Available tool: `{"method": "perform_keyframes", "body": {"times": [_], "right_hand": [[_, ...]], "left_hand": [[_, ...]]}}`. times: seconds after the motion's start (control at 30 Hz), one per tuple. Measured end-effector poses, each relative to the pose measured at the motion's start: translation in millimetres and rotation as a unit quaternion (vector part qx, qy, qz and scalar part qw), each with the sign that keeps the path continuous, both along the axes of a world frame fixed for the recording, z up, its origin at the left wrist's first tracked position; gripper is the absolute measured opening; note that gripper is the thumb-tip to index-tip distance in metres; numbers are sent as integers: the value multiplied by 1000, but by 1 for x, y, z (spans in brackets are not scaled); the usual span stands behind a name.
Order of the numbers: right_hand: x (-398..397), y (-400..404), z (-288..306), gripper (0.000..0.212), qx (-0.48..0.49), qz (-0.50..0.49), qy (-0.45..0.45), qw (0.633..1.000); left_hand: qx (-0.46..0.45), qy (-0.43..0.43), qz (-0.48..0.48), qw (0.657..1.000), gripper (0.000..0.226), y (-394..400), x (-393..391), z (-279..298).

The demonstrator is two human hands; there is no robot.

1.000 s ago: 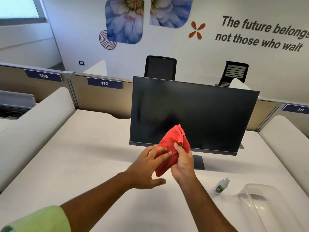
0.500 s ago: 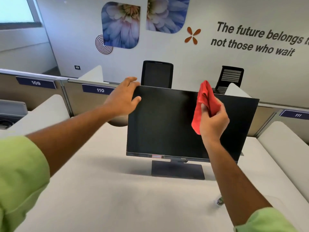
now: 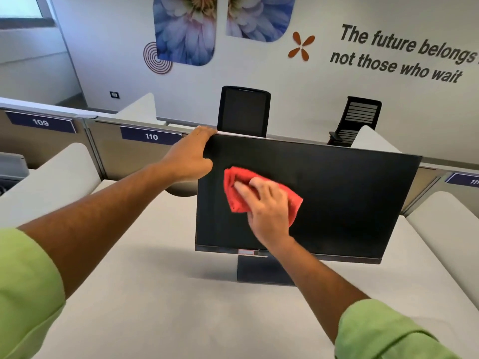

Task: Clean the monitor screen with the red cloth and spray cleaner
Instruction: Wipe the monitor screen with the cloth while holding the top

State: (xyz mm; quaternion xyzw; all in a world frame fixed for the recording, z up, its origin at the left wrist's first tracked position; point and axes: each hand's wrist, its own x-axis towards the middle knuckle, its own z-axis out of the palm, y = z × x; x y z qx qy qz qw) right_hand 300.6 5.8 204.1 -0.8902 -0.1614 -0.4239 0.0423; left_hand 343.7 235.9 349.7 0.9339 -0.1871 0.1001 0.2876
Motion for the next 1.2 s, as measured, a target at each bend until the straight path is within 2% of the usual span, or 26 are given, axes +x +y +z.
{"method": "perform_keyframes", "body": {"times": [0.07,0.13,0.23,0.3,0.43,0.5,0.57,0.63,0.77,0.9,0.97,1.07,1.13,1.2], "right_hand": [[-8,8,-32,47,-78,38,1,996],[-14,5,-51,58,-176,84,34,980],[-7,-11,-39,58,-274,135,58,950],[6,-17,-12,51,-244,127,13,961],[40,-28,63,49,-81,13,-89,993],[49,-27,90,59,1,-48,-80,996],[47,-12,91,65,44,-71,-68,994],[35,11,66,58,26,-46,-59,997],[4,43,-11,45,-80,60,8,995],[-21,38,-75,66,-269,161,123,942],[-19,31,-78,69,-312,185,127,923],[-2,27,-47,67,-311,189,80,928],[14,26,-9,49,-228,145,8,963],[30,28,33,42,-129,90,-52,986]], "left_hand": [[5,-5,-2,1000,76,2,0,0],[9,-8,-6,1000,76,4,-1,-1],[17,-10,-14,1000,76,7,-1,-2],[21,-13,-15,1000,76,7,0,1],[4,-6,-11,1000,72,6,2,4],[-6,0,-11,1000,70,6,2,4],[-10,7,-11,1000,67,7,3,4],[-15,12,-6,1000,65,9,4,4],[-16,34,0,999,63,15,3,7],[-14,47,-4,999,57,22,3,10],[-23,51,-10,998,53,22,2,11],[-56,67,-25,996,52,16,1,16],[-68,73,-22,995,52,13,2,19],[-69,79,-15,994,51,13,3,21]]}}
